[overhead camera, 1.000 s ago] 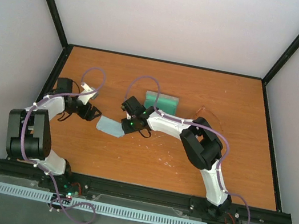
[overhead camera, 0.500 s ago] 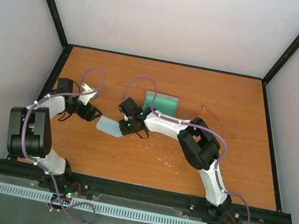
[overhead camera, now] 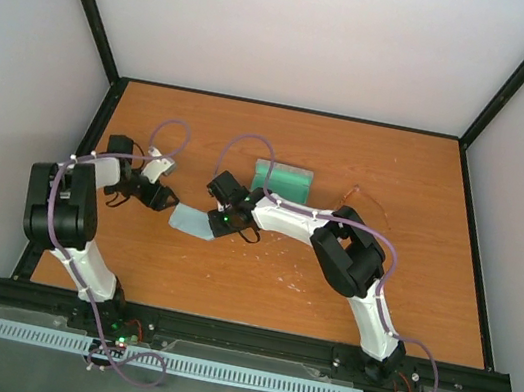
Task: Organize the sunglasses
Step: Pick up the glasses cleaning cloth from the center of the board.
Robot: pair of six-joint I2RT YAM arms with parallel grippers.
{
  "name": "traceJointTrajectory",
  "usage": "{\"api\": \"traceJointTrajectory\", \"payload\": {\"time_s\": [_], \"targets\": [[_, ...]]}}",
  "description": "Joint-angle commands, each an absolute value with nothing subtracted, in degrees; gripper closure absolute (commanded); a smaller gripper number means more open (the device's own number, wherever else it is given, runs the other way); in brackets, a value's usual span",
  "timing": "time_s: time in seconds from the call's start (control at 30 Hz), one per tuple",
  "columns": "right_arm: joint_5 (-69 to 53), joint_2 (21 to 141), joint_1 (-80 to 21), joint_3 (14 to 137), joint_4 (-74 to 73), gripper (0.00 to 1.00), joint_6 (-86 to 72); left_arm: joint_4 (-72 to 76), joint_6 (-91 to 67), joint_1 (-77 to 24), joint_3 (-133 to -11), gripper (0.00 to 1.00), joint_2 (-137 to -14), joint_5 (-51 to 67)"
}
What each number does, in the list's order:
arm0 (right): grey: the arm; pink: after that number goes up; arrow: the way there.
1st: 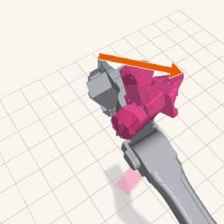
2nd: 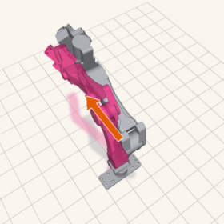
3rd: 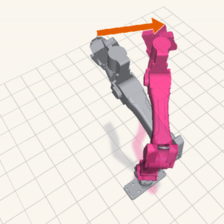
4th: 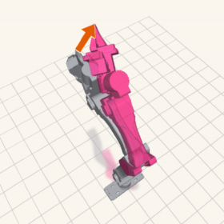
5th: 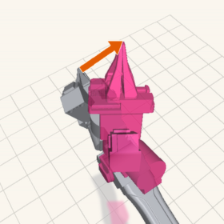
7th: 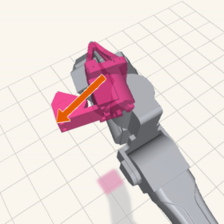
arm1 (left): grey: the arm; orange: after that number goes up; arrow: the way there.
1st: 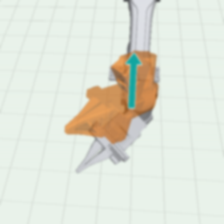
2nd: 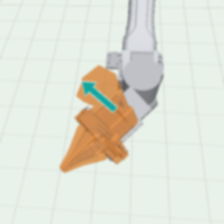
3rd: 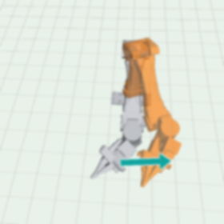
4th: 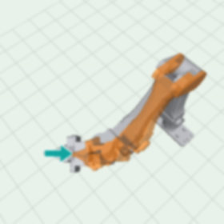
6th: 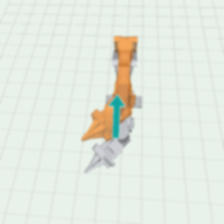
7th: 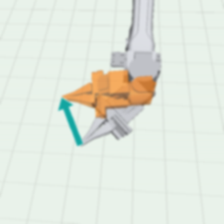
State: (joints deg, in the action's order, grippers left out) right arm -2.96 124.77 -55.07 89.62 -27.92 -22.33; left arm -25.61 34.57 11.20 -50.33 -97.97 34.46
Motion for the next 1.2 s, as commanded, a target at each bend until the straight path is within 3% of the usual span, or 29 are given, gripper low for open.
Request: {"api": "traceJointTrajectory", "payload": {"time_s": [0.0, 0.37, 0.57, 1.17], "targets": [[-1.64, 126.04, -55.41, 89.99, -29.91, 0.97, -22.23, -26.57, 36.63, 11.28, -53.61, 0.31, -99.44, 35.24], [-2.39, 125.96, -55.46, 89.98, -29.71, 0.97, -21.82, -28.74, 39.01, 8.54, -53.03, 0.47, -101.56, 35.99], [-2.46, 125.95, -55.46, 90.05, -29.89, 0.97, -21.66, -28.87, 39.11, 7.52, -53.78, 0.48, -102.55, 34.95], [-2.29, 125.6, -55.41, 89.93, -29.88, 0.97, -21.69, -29.77, 40.41, 5.18, -50.33, 0.67, -99.15, 30.96]]}}
